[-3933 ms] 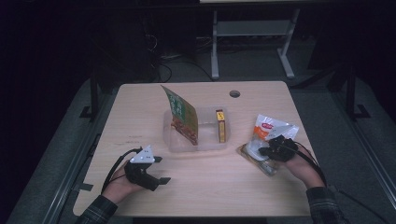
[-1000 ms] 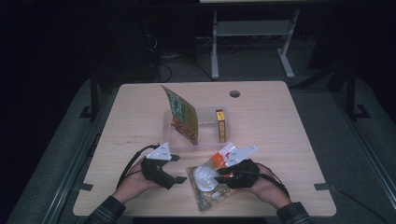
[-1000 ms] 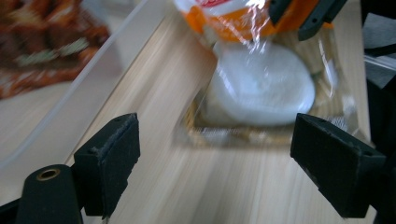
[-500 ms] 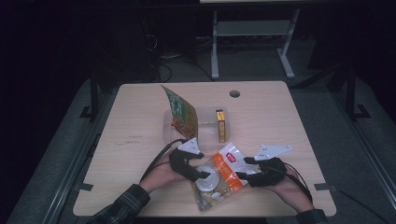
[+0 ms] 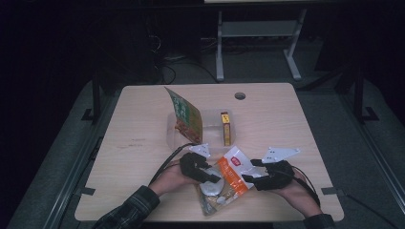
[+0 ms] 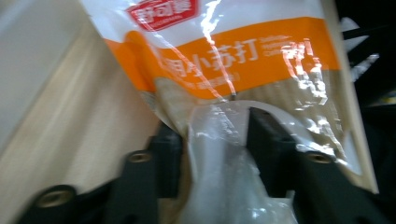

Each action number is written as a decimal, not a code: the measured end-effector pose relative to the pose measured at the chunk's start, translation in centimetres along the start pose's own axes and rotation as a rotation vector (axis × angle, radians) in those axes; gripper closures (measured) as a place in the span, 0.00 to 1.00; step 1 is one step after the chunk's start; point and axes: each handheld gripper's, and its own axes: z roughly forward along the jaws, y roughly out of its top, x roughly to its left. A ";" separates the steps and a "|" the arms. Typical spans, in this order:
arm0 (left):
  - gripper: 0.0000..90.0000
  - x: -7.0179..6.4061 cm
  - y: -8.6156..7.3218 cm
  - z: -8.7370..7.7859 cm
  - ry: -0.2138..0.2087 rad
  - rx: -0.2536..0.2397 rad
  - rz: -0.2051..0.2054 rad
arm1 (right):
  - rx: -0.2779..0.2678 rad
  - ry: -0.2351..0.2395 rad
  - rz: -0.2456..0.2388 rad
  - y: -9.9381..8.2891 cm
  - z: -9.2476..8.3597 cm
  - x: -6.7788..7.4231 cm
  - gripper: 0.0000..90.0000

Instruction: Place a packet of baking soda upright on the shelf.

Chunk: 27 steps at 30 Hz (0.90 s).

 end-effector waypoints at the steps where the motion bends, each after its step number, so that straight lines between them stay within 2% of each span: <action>1: 0.81 -0.1 0.0 0.0 0.008 0.000 0.011 | -0.004 0.001 0.007 0.0 -0.1 -0.1 0.38; 5: 0.97 -0.3 0.1 -0.2 0.012 -0.019 0.017 | -0.017 0.000 0.015 0.0 -0.2 -0.2 0.37; 7: 0.98 -0.8 0.3 -0.5 0.033 -0.027 0.038 | -0.029 0.003 0.024 0.0 -0.4 -0.3 0.36; 12: 0.99 -1.4 0.5 -0.9 0.053 -0.033 0.047 | -0.063 0.016 0.031 0.2 -0.9 -0.5 0.33; 14: 0.99 -1.6 0.4 -1.0 0.047 -0.037 0.057 | -0.065 0.013 0.031 0.2 -0.9 -0.5 0.33; 15: 1.00 -2.0 0.6 -1.2 0.029 -0.049 0.068 | -0.069 0.015 0.029 0.3 -1.0 -0.4 0.32; 18: 1.00 -2.4 0.7 -1.3 0.037 -0.046 0.081 | -0.068 0.015 0.029 0.3 -1.0 -0.4 0.32; 20: 1.00 -2.6 0.9 -1.7 0.032 -0.065 0.083 | -0.069 0.015 0.031 0.3 -1.0 -0.4 0.32; 27: 1.00 -2.8 1.0 -2.8 0.055 -0.113 0.083 | -0.081 0.025 0.037 0.4 -1.1 -0.4 0.29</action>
